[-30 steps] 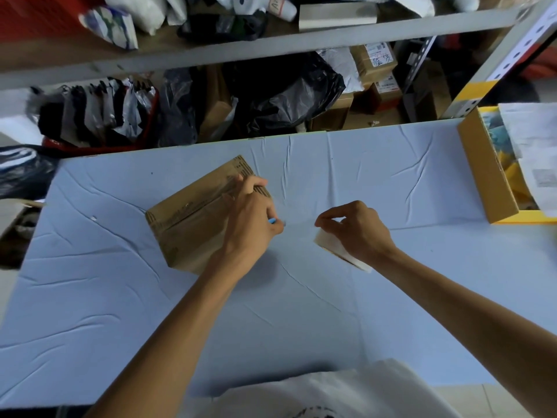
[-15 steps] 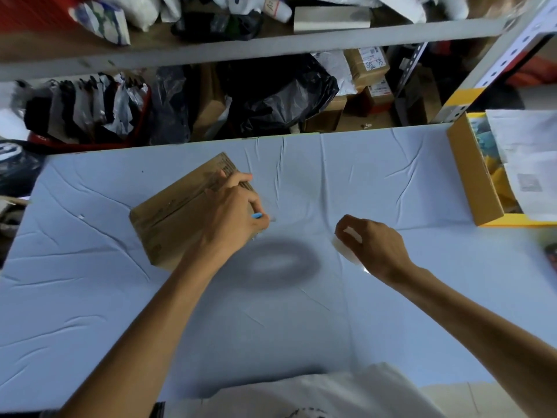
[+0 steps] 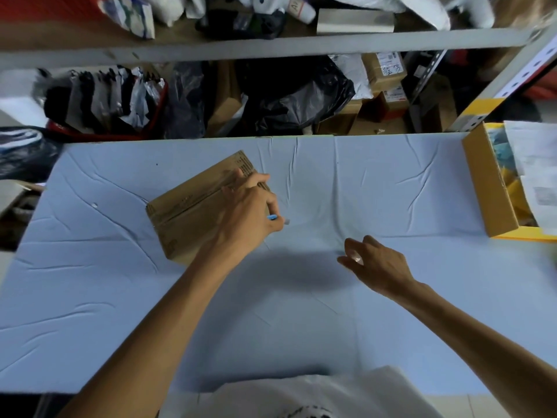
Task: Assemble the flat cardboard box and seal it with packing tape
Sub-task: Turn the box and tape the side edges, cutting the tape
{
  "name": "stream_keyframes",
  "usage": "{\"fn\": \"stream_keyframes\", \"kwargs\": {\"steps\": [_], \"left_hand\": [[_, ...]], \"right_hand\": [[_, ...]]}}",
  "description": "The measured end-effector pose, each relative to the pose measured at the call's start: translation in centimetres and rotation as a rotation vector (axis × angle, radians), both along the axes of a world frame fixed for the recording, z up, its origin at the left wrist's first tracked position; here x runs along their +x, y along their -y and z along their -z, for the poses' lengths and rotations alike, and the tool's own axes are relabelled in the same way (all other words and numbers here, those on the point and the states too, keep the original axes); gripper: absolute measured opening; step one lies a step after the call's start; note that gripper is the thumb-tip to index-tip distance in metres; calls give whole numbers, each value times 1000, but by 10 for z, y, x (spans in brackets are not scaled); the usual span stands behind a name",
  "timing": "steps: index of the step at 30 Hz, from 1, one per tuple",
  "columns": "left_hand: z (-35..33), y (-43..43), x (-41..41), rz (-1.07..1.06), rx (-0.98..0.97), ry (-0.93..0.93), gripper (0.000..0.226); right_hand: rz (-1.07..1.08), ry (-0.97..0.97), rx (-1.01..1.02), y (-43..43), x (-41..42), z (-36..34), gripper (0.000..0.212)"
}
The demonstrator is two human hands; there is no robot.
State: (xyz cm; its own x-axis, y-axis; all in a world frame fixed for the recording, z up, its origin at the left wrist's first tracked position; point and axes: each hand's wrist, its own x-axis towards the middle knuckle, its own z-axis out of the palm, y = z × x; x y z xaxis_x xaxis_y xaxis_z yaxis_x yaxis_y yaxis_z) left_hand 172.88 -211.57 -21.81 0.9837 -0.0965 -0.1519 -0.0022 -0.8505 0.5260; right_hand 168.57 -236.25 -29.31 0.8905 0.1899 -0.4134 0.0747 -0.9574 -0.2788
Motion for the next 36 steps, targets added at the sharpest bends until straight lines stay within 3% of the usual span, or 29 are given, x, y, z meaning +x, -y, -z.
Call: {"fn": "stream_keyframes", "kwargs": {"steps": [6, 13, 19, 24, 27, 31, 34, 36], "left_hand": [[4, -1, 1, -9, -33, -11, 15], [6, 0, 0, 14, 16, 6, 20], [8, -5, -4, 37, 22, 75, 18], [7, -8, -7, 61, -20, 275, 21], [-2, -13, -20, 108, -28, 341, 20], [9, -19, -49, 168, -170, 88, 21], [40, -23, -61, 148, -94, -181, 19], [63, -26, -65, 85, -70, -287, 20]], "right_hand": [[-57, 100, -35, -5, 0, 0, 14], [-220, -171, -56, -5, 18, -6, 14], [-161, -233, 44, -4, 29, -14, 17], [-136, -254, 64, -5, 42, -24, 17], [-231, -179, 31, -10, 43, -25, 28], [-346, -45, 33, -26, 34, -15, 28], [-384, -31, -16, -41, 33, -11, 25], [-348, -76, -27, -49, 31, -9, 35]]}}
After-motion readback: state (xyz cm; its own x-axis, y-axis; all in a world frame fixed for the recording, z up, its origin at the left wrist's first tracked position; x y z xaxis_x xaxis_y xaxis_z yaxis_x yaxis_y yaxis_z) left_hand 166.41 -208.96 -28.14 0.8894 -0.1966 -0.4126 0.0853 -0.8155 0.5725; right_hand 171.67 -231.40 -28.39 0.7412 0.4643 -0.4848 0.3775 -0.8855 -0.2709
